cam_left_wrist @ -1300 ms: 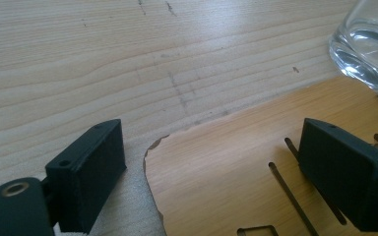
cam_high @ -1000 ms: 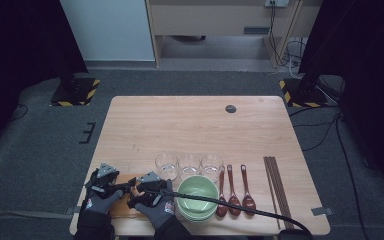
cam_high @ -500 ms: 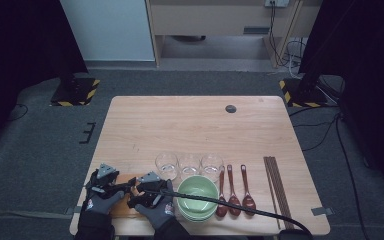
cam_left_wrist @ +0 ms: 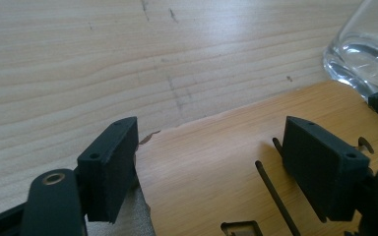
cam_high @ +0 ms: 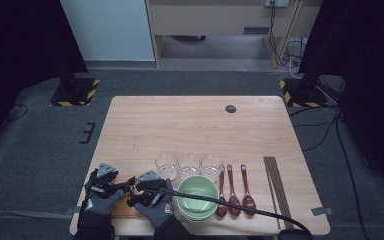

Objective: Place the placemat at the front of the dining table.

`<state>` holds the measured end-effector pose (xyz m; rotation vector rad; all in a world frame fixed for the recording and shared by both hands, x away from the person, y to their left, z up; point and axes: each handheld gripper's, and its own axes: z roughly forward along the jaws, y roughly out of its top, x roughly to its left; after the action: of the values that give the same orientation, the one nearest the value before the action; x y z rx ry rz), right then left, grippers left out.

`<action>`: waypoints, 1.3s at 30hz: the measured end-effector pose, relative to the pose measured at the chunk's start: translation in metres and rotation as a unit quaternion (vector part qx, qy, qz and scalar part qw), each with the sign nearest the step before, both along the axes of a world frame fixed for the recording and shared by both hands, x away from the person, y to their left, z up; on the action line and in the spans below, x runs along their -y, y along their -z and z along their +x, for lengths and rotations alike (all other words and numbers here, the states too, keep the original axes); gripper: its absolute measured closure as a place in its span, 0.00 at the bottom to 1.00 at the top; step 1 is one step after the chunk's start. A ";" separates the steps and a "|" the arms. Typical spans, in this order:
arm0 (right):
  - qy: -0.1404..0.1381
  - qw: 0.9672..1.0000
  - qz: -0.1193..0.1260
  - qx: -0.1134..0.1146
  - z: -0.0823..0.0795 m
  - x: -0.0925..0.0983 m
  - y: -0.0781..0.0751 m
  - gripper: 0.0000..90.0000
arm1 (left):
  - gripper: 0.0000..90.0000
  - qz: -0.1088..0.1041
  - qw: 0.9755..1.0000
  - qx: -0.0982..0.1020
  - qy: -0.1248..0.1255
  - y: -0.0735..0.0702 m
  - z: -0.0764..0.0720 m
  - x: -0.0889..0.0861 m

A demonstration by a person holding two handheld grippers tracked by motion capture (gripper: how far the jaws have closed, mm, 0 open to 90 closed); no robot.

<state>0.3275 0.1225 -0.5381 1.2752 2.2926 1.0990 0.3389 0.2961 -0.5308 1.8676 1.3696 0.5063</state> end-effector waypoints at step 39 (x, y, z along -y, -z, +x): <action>-0.041 0.998 0.005 0.054 -0.017 0.000 -0.075 0.05 | 0.25 -0.034 0.997 0.061 -0.027 -0.069 -0.030 -0.009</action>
<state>0.3109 0.1224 -0.4627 1.1059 2.2786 1.1791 0.3088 0.3050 -0.4619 1.7199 1.3437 0.5831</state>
